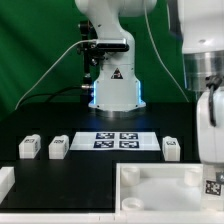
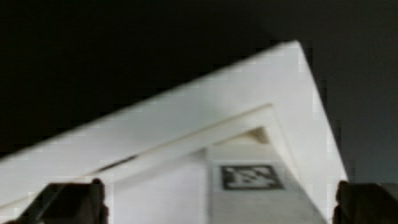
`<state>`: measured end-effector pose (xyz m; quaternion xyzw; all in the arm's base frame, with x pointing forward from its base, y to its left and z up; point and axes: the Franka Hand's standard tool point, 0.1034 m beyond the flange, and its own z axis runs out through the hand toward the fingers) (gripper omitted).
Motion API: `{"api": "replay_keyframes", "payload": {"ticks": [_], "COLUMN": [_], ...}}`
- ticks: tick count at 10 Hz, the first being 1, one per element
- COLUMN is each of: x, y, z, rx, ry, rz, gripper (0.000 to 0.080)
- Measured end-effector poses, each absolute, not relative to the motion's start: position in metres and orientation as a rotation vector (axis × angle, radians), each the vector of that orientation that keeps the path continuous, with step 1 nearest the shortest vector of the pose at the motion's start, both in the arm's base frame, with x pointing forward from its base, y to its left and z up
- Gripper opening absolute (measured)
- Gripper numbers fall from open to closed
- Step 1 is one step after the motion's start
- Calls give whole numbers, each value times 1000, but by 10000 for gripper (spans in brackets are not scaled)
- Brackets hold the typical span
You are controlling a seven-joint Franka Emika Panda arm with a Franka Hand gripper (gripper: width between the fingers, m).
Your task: Assemble one leg
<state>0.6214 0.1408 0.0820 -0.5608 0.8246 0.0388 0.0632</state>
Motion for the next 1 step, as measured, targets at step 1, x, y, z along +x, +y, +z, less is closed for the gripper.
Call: {"api": "replay_keyframes", "payload": {"ticks": [1], "x": [621], "y": [140], "z": [80], "rx": [-1704], "ry": [2487], "rz": [116], "gripper": [648]}}
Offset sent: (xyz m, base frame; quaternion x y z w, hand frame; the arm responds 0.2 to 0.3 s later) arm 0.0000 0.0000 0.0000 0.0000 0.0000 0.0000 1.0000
